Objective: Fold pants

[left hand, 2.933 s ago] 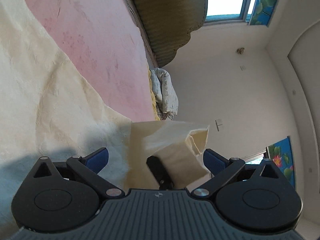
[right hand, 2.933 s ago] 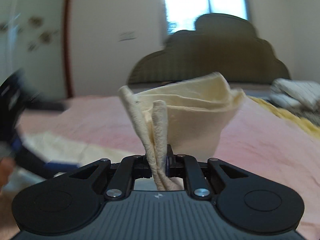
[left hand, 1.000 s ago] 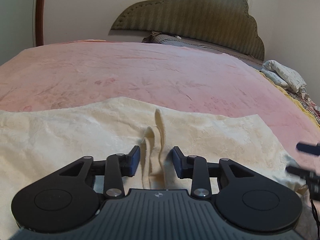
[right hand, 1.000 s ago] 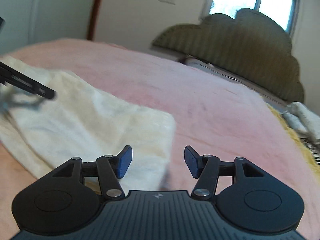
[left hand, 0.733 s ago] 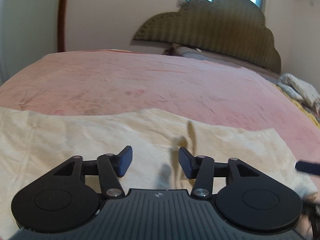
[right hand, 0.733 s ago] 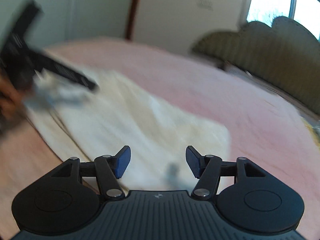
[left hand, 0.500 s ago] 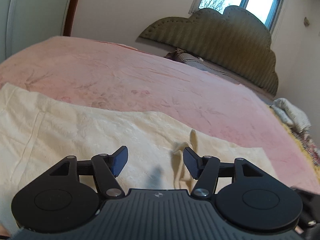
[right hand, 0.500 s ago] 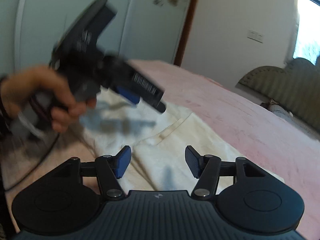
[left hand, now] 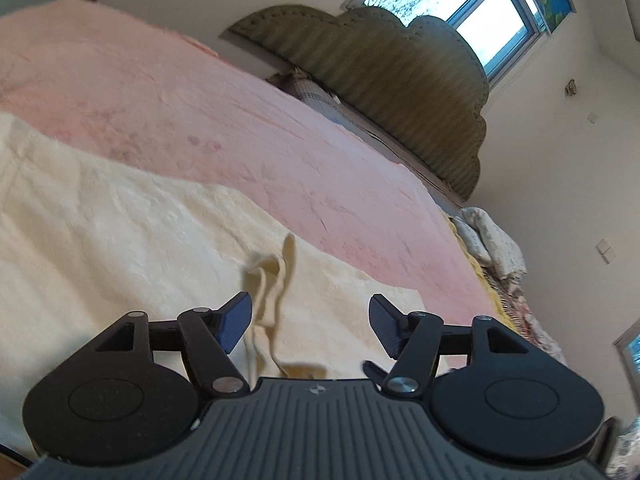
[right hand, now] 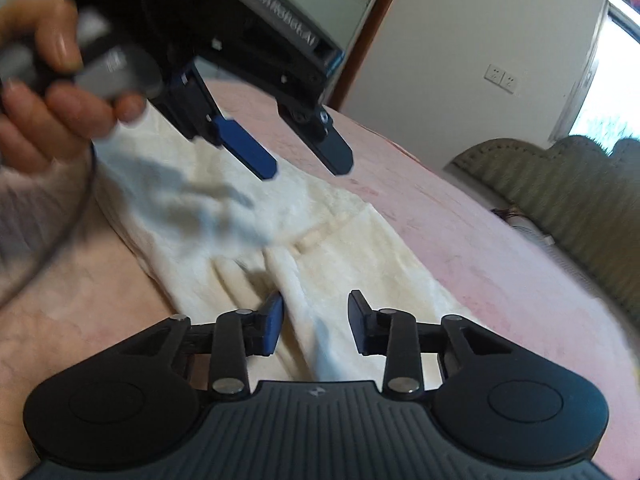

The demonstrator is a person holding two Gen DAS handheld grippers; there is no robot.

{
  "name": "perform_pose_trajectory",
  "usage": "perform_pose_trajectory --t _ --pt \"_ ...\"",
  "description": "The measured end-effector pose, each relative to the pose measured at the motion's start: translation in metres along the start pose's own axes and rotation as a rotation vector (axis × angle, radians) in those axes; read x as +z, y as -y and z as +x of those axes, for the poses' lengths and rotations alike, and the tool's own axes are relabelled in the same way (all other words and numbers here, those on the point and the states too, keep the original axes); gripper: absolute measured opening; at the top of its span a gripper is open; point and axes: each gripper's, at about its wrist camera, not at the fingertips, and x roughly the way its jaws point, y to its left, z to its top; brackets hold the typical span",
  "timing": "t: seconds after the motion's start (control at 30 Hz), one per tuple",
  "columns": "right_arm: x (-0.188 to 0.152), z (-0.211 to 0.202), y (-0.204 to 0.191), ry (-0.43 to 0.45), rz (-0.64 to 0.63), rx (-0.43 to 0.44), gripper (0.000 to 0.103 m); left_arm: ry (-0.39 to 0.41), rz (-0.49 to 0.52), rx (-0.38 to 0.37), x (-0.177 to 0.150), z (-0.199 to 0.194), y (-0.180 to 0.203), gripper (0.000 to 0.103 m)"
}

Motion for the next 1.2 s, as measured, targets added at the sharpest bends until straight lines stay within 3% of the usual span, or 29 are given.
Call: perform_pose_trajectory --t 0.03,0.1,0.2,0.37,0.47,0.5,0.53,0.6,0.8,0.93,1.03,1.13,1.2 --pt "-0.001 0.005 -0.005 -0.015 -0.041 -0.017 0.025 -0.023 -0.025 -0.03 0.0 0.003 -0.003 0.067" --pt "-0.005 0.008 -0.006 -0.024 -0.026 0.046 0.008 -0.067 -0.072 -0.084 -0.001 0.008 -0.007 0.068" --pt "-0.009 0.005 0.002 0.006 0.045 0.072 0.007 -0.119 -0.137 -0.16 -0.004 0.015 -0.012 0.073" --pt "-0.011 -0.011 0.047 0.118 0.328 0.184 0.007 -0.174 -0.23 -0.244 -0.007 0.037 -0.014 0.078" --pt "-0.011 -0.018 0.059 0.156 0.412 0.229 0.007 -0.164 -0.256 -0.199 -0.012 0.05 -0.017 0.076" --pt "-0.012 -0.018 0.059 0.163 0.422 0.233 0.007 -0.142 -0.261 -0.189 -0.014 0.051 -0.019 0.063" --pt "-0.011 -0.019 0.058 0.162 0.422 0.236 0.007 -0.131 -0.257 -0.183 -0.014 0.051 -0.021 0.04" --pt "-0.009 -0.017 0.052 0.151 0.39 0.23 0.007 -0.126 -0.212 -0.15 -0.013 0.049 -0.018 0.019" --pt "-0.009 -0.011 0.035 0.122 0.336 0.253 0.008 -0.066 0.036 0.03 -0.027 0.037 0.009 0.016" --pt "-0.011 -0.008 0.03 0.024 0.237 0.295 0.009 -0.089 0.067 0.081 -0.041 0.047 0.0 0.017" --pt "-0.013 -0.027 0.062 0.058 0.305 0.341 0.01 -0.083 0.078 0.085 -0.044 0.046 -0.004 0.017" --pt "-0.022 -0.029 0.107 0.076 0.462 0.219 0.01 -0.075 0.094 0.094 -0.046 0.046 -0.003 0.017" --pt "-0.036 -0.013 0.125 -0.027 0.496 0.095 0.01 -0.073 0.1 0.096 -0.047 0.045 -0.003 0.017"
